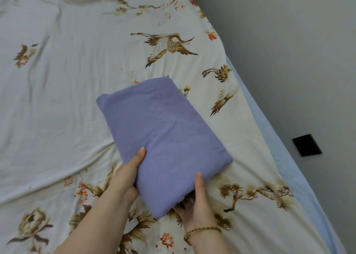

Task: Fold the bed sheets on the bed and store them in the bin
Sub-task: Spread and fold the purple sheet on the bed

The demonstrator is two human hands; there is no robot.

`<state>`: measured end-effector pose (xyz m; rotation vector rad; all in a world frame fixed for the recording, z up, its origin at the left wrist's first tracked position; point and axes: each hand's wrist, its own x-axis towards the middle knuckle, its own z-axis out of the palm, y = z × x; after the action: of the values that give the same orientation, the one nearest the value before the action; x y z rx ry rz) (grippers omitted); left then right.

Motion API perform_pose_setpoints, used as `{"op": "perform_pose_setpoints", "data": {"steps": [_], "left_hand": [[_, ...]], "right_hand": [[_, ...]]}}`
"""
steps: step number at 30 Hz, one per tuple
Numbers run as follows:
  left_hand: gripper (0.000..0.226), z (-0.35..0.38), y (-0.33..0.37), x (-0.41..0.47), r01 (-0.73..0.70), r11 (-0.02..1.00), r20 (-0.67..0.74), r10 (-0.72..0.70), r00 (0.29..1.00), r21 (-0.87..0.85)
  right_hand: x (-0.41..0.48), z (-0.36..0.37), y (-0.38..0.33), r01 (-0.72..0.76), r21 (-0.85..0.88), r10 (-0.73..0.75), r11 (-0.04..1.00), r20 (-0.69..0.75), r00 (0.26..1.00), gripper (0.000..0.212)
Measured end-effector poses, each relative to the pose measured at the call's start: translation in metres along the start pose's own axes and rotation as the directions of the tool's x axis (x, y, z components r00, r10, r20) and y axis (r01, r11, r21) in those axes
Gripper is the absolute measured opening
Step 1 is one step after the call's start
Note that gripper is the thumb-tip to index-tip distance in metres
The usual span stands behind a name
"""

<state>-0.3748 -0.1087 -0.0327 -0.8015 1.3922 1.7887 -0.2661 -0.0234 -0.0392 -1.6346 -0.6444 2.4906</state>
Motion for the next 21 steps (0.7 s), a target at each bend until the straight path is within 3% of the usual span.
{"op": "perform_pose_setpoints", "data": {"steps": [5,7,9,12,15,18,21], "left_hand": [[0.017,0.008,-0.013,-0.014,0.003,0.999,-0.017,-0.003,1.000,-0.045],[0.024,0.011,-0.018,-0.020,0.026,0.997,-0.026,-0.028,0.999,-0.067],[0.023,0.013,-0.024,-0.027,0.063,0.993,-0.018,-0.066,0.998,-0.100],[0.027,0.010,-0.038,-0.043,0.109,0.988,0.013,-0.109,0.994,-0.108],[0.060,-0.001,-0.046,-0.053,0.105,0.991,0.095,-0.098,0.991,-0.077],[0.041,-0.021,-0.031,-0.048,0.037,0.983,0.082,-0.023,0.996,-0.181],[0.041,-0.032,-0.013,-0.052,0.050,0.978,0.042,-0.042,0.998,-0.205]], "right_hand": [[0.007,0.005,-0.012,0.014,0.001,-0.014,1.000,0.021,1.000,0.107],[0.003,-0.003,-0.020,-0.074,0.001,0.073,0.997,0.132,0.989,0.072],[0.000,-0.012,-0.032,-0.063,-0.019,0.066,0.998,0.185,0.981,0.050],[-0.006,-0.027,-0.045,0.088,-0.084,-0.071,0.993,0.183,0.980,0.054],[-0.023,-0.043,-0.055,0.252,-0.202,-0.203,0.946,0.233,0.951,0.055],[-0.047,-0.060,-0.067,0.383,-0.281,-0.279,0.880,0.348,0.895,0.048],[-0.081,-0.086,-0.073,0.423,-0.288,-0.297,0.859,0.393,0.870,0.043]]}}
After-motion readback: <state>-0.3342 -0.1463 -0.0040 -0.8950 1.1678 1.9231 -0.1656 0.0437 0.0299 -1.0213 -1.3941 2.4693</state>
